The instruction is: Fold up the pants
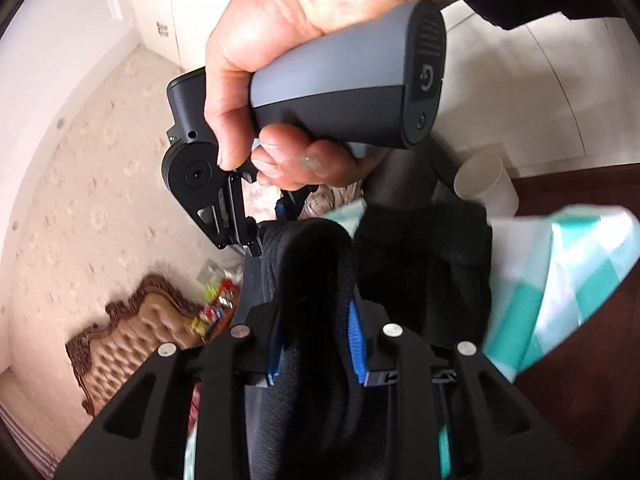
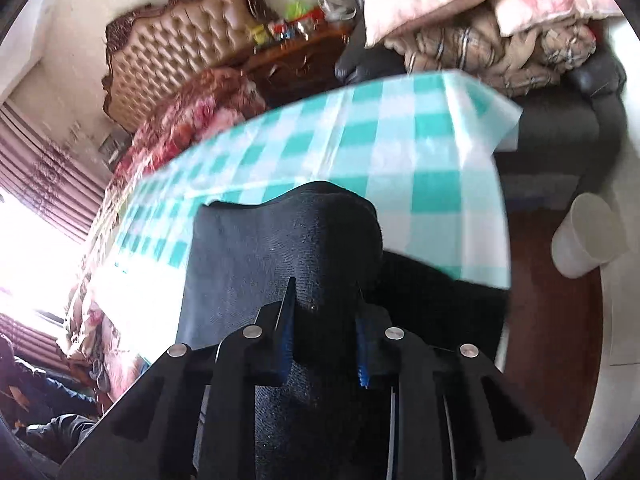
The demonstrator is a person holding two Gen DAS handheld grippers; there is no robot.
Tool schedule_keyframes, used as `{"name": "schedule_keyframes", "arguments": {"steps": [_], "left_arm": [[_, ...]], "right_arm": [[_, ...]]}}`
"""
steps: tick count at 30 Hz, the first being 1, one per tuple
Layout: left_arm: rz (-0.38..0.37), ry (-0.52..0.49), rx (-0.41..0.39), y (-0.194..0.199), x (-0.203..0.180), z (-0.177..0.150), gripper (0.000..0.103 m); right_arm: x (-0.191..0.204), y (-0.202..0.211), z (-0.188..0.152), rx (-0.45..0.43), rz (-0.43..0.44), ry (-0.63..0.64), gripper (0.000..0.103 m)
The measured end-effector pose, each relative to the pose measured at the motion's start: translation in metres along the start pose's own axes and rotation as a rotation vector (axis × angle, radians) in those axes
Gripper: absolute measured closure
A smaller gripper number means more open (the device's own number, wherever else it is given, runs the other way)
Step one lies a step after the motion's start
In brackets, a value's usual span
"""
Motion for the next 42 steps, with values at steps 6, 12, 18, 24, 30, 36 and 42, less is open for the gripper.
{"name": "schedule_keyframes", "arguments": {"steps": [6, 12, 18, 24, 30, 36, 42], "left_arm": [[-0.047, -0.061, -0.027, 0.003, -0.038, 0.013, 0.076], [-0.089, -0.118, -0.026, -0.007, -0.073, 0.002, 0.073], [-0.084, -0.083, -0.068, -0.007, -0.078, -0.002, 0.058], [-0.224, 0.061, -0.168, 0.034, -0.043, 0.009, 0.031], [-0.471, 0.553, -0.132, 0.044, 0.078, -0.002, 0.066], [-0.733, 0.645, 0.095, -0.098, 0.121, 0.008, 0.081], [-0.806, 0.613, 0.361, -0.196, 0.064, 0.003, 0.087]], "right_arm": [[-0.042, 0.010, -0.023, 0.006, -0.023, -0.069, 0.078], [-0.069, -0.008, -0.048, -0.010, -0.040, -0.099, 0.077], [-0.082, -0.025, -0.060, -0.044, -0.041, -0.115, 0.076], [-0.079, -0.001, -0.049, -0.103, -0.044, -0.131, 0.074], [-0.053, 0.077, -0.063, -0.291, -0.209, -0.106, 0.064], [0.016, 0.073, -0.106, -0.358, -0.490, 0.062, 0.047], [-0.011, 0.026, -0.131, -0.264, -0.556, 0.022, 0.051]]}}
Point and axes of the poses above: each gripper's, at about its wrist camera, not at the fingertips, and y roughly against the way its jaws point, x to its left, z to its top, the point moved 5 cm from there along -y, roughly the way its jaws point, and after that the axes turned 7 degrees about y, right-handed, at the moved point
